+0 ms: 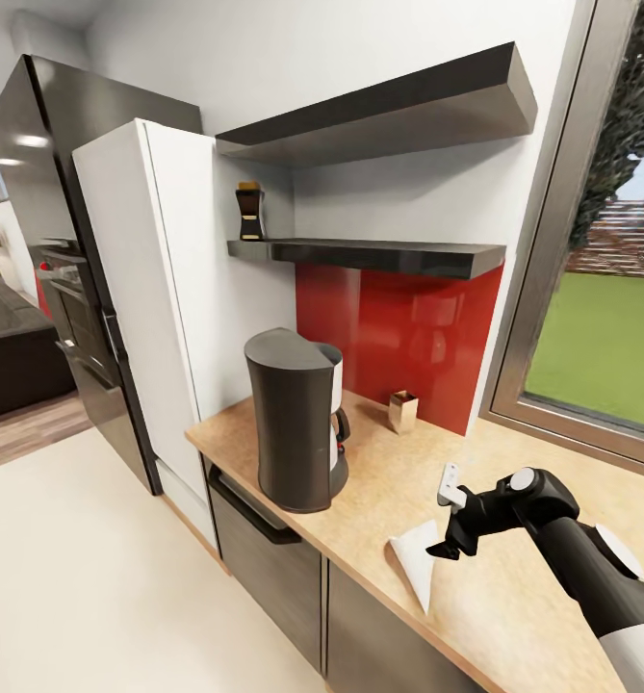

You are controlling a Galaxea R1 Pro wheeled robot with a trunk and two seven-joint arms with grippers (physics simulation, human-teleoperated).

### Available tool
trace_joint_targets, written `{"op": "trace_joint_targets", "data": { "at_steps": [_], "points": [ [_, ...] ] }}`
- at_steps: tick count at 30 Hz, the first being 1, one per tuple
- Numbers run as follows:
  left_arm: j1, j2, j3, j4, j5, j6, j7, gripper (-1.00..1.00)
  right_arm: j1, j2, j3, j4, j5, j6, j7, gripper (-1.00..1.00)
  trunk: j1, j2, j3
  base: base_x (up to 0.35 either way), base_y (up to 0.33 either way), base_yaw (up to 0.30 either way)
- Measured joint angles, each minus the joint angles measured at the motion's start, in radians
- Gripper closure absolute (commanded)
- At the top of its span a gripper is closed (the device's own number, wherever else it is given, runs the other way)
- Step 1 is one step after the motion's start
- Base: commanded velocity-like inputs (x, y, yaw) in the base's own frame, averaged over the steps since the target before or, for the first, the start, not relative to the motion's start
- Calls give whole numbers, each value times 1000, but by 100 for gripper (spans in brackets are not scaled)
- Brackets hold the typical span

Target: Set up a coffee station on the kitchen countertop: keep the coffee maker on the countertop, move the bottle of coffee from the kitchen shelf to the counter next to the coffee maker, place a paper coffee filter on top of the coffee maker, put the saucer next to the coffee maker with the coffee cup on the saucer, and place the electric kettle next to the coffee maker.

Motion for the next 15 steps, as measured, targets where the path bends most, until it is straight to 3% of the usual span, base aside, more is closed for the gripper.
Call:
{"op": "trace_joint_targets", "data": {
  "at_steps": [10,15],
  "points": [
    [0,0,1,0,0,0,1,-100,0,1,3,1,0,0,0,-100,0,0,0,19,0,0],
    [5,0,1,0,0,0,1,-100,0,1,53,1,-1,0,0,-100,0,0,0,89,0,0]
  ]
}}
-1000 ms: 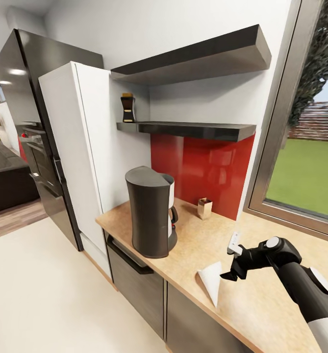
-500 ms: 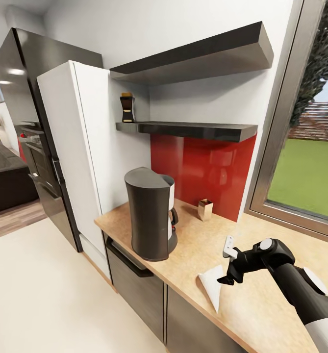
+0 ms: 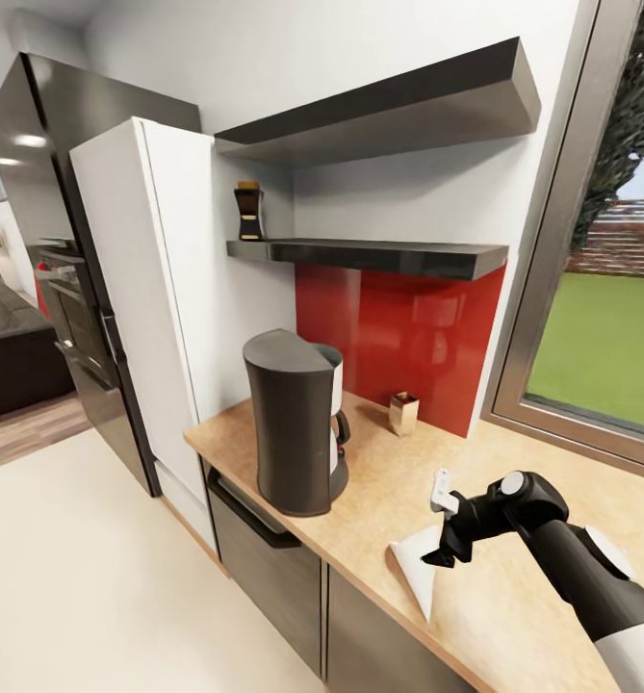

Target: Set up a coffee station on the kitchen countertop: keep the coffee maker on the countertop, move the bottle of coffee from the kitchen shelf to the counter next to the coffee maker, place a paper coffee filter on top of the coffee maker, put the saucer next to the coffee maker with the coffee cup on the saucer, and place the electric kettle next to the coffee maker.

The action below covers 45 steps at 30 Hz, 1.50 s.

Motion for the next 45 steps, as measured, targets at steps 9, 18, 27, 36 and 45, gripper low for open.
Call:
{"op": "trace_joint_targets", "data": {
  "at_steps": [9,18,27,36,45],
  "points": [
    [1,0,0,0,0,0,0,-100,0,2,19,75,0,0,0,-100,0,0,0,32,0,0],
    [3,0,0,0,0,0,0,-100,0,4,21,93,-1,0,0,-100,0,0,0,0,0,0],
    [3,0,1,0,1,0,0,-100,0,21,25,94,-3,-2,0,-100,0,0,0,0,0,0],
    [3,1,2,0,2,1,0,-100,0,22,75,94,-4,-6,-1,-100,0,0,0,0,0,0],
    [3,1,1,0,2,1,0,-100,0,28,79,94,-7,-7,-1,-100,0,0,0,0,0,0]
  ]
}}
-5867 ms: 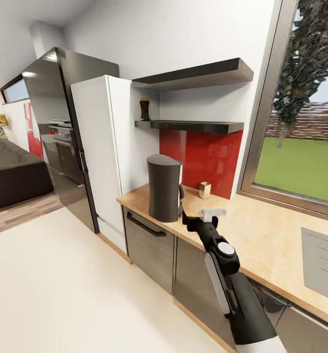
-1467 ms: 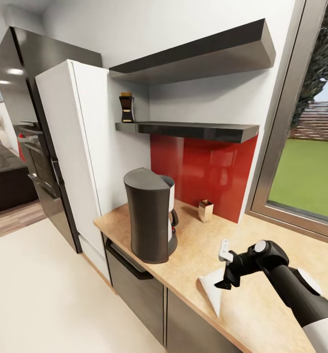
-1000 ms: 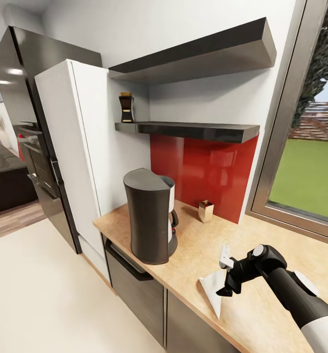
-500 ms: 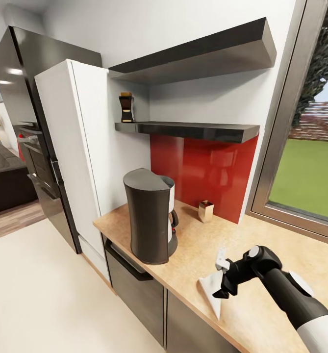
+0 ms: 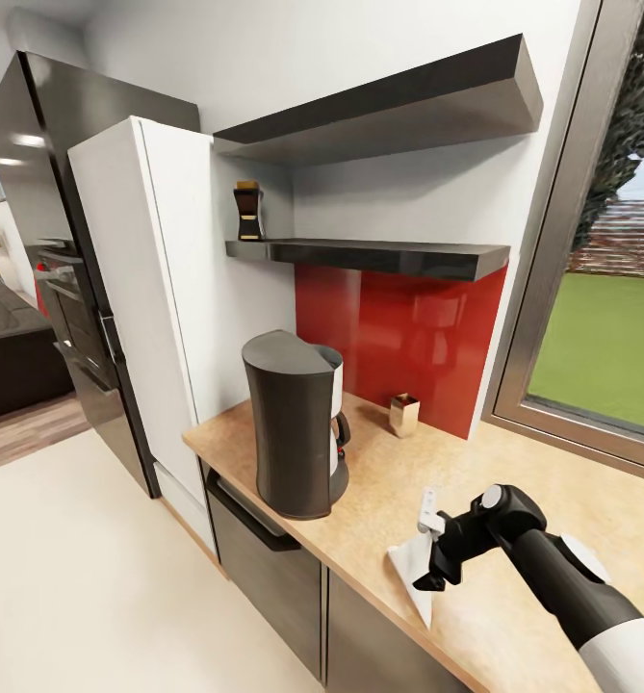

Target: Set up a coffee station on the kitchen countertop: keep the coffee maker on the countertop, move the bottle of coffee from the kitchen shelf to the counter next to the coffee maker, place a paper coffee filter on top of the coffee maker, put the saucer next to the coffee maker with the coffee cup on the saucer, and place the electric kettle next to the coffee maker.

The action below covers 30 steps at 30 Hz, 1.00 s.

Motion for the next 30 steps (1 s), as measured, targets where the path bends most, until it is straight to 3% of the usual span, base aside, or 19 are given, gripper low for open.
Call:
{"op": "trace_joint_targets", "data": {
  "at_steps": [7,22,30],
  "points": [
    [0,1,0,0,0,0,-1,-100,0,20,0,0,0,-1,0,-100,0,0,0,0,0,0],
    [0,2,0,0,0,0,-1,-100,0,36,2,16,0,-1,0,-100,0,0,0,0,0,0],
    [0,2,0,0,0,1,-1,-100,0,57,3,65,4,-1,0,-100,0,0,0,0,0,0]
  ]
}}
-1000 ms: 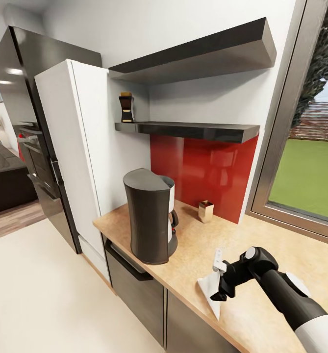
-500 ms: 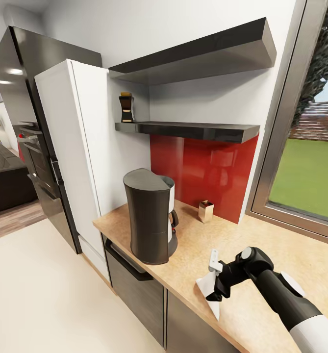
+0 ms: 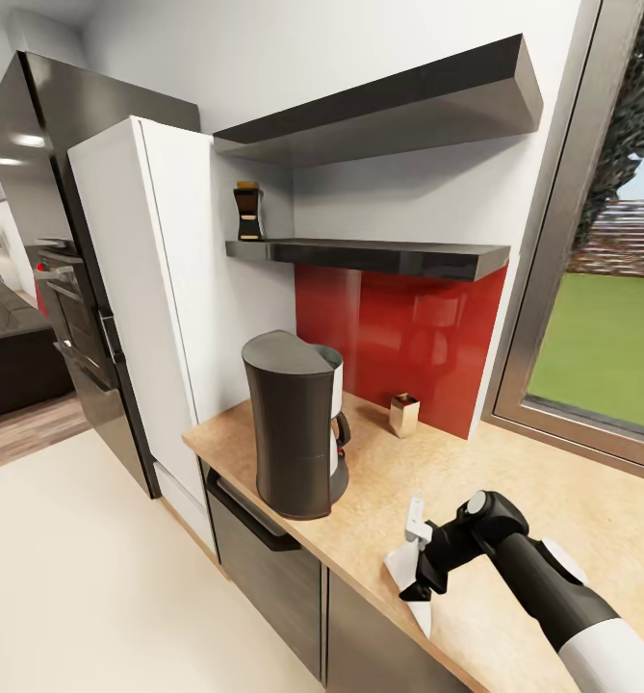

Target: Set up a coffee station on the kitchen countertop: keep the coffee maker on the countertop, move the bottle of coffee from the kitchen shelf to the counter next to the coffee maker, place a paper coffee filter on top of the coffee maker, put the saucer next to the coffee maker with the coffee cup on the saucer, and place the electric kettle next to the coffee maker.

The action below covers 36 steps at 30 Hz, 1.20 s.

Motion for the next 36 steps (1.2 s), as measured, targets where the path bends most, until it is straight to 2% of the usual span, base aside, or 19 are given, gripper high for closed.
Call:
{"op": "trace_joint_targets", "data": {
  "at_steps": [3,4,36],
  "points": [
    [0,0,0,0,0,0,1,-100,0,3,0,5,1,0,0,-100,0,0,0,0,0,0],
    [0,0,0,0,0,0,1,-100,0,3,0,5,0,0,0,100,0,0,0,0,0,0],
    [0,-1,0,0,0,0,0,-100,0,11,0,1,-1,0,1,100,0,0,0,0,0,0]
  ]
}}
